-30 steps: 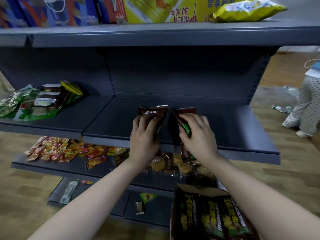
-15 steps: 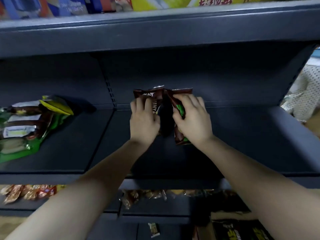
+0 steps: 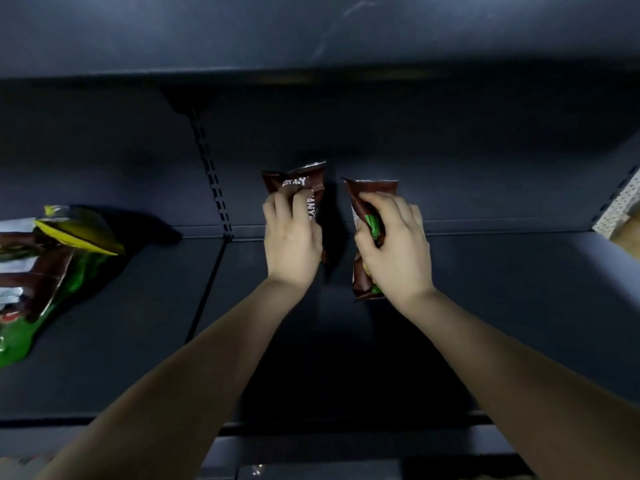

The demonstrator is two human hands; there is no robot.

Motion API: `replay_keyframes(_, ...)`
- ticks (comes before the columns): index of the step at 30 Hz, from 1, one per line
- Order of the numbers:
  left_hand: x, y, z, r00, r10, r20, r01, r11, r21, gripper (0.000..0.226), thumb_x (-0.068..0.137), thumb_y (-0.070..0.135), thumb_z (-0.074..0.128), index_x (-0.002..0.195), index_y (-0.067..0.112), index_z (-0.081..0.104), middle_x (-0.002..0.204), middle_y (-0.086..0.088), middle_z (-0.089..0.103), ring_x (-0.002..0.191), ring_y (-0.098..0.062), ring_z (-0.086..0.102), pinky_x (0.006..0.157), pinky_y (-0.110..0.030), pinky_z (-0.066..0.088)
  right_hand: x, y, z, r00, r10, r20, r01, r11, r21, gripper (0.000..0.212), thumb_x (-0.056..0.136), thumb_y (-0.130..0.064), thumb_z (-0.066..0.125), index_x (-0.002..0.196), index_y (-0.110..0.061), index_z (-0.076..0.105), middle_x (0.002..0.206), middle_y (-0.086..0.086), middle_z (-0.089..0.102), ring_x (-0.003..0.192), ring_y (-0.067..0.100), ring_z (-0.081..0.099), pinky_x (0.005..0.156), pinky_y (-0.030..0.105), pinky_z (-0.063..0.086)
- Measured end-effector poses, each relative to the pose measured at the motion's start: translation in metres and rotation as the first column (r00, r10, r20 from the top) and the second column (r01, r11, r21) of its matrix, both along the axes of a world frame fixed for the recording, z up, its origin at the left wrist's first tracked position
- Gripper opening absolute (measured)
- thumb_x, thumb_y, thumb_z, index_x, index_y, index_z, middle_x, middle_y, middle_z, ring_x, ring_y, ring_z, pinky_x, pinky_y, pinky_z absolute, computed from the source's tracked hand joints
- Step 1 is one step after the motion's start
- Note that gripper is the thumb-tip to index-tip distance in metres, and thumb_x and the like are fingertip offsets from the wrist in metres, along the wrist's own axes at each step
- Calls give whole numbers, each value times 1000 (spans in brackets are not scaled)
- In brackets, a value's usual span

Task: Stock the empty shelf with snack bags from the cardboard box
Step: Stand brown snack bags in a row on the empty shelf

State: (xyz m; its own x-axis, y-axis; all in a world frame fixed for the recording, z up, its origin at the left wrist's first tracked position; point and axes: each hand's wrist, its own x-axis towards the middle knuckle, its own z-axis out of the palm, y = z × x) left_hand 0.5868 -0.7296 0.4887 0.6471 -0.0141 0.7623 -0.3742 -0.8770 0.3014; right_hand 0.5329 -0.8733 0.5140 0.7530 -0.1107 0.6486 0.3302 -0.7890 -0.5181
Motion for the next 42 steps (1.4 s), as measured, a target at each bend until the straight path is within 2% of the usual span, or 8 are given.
replay_keyframes(10,26,-4,4,999,-41,-10,41,999,24,38,82,7,34,115,-1,52,122,-25,50,114,-43,46,81,-45,52,13,4,1,1000,-3,22,3,1000,-10,39,87,-22,54,126,-21,54,125,-6,55,115,17,44,78,27,41)
replay_keyframes(16,38,-12,-8,998,-45,-50,46,999,23,52,86,2,54,137,3,42,140,-20,39,131,-38,34,100,-43,42,19,0,2,1000,-18,11,18,1000,-25,40,86,-21,55,126,-22,54,124,-5,55,113,17,44,76,28,41)
replay_keyframes(21,40,-13,-12,987,23,-160,4,985,171,73,88,21,58,149,9,20,154,-16,22,141,-35,21,115,-46,25,22,-1,0,1000,-18,-9,17,999,-29,40,86,-21,54,126,-22,54,124,-6,55,114,16,44,78,30,44)
replay_keyframes(27,43,-12,-16,978,158,-134,-110,945,308,76,89,38,51,149,13,11,155,-16,21,140,-35,25,110,-52,30,23,3,-1,1000,6,-9,-6,1000,20,40,86,-20,56,127,-21,54,125,-5,53,117,12,40,82,23,39)
replay_keyframes(31,38,-8,-11,986,71,-149,-30,965,262,67,90,34,43,147,11,18,153,-17,24,140,-35,25,109,-50,32,24,10,2,999,43,4,-43,997,60,40,86,-18,57,126,-21,55,126,-5,54,119,11,39,86,21,36)
replay_keyframes(36,16,14,-5,989,-50,-143,60,996,72,55,84,17,34,136,-2,39,142,-22,38,135,-37,33,112,-49,30,31,26,6,998,60,20,-62,992,108,39,86,-19,56,125,-21,55,124,-6,55,117,11,40,88,21,38)
replay_keyframes(39,2,26,-7,984,-61,-168,62,998,1,52,77,-1,46,129,-2,47,136,-20,46,127,-37,43,104,-51,39,37,42,7,997,64,32,-66,994,89,40,86,-23,55,126,-22,55,126,-5,54,118,11,41,90,27,43)
replay_keyframes(42,-8,33,-4,958,-126,-258,89,984,-153,53,80,-6,45,132,7,46,131,-10,51,120,-28,49,95,-46,45,43,61,3,998,57,36,-59,997,44,41,85,-26,55,126,-22,55,128,-5,53,119,14,43,90,36,48)
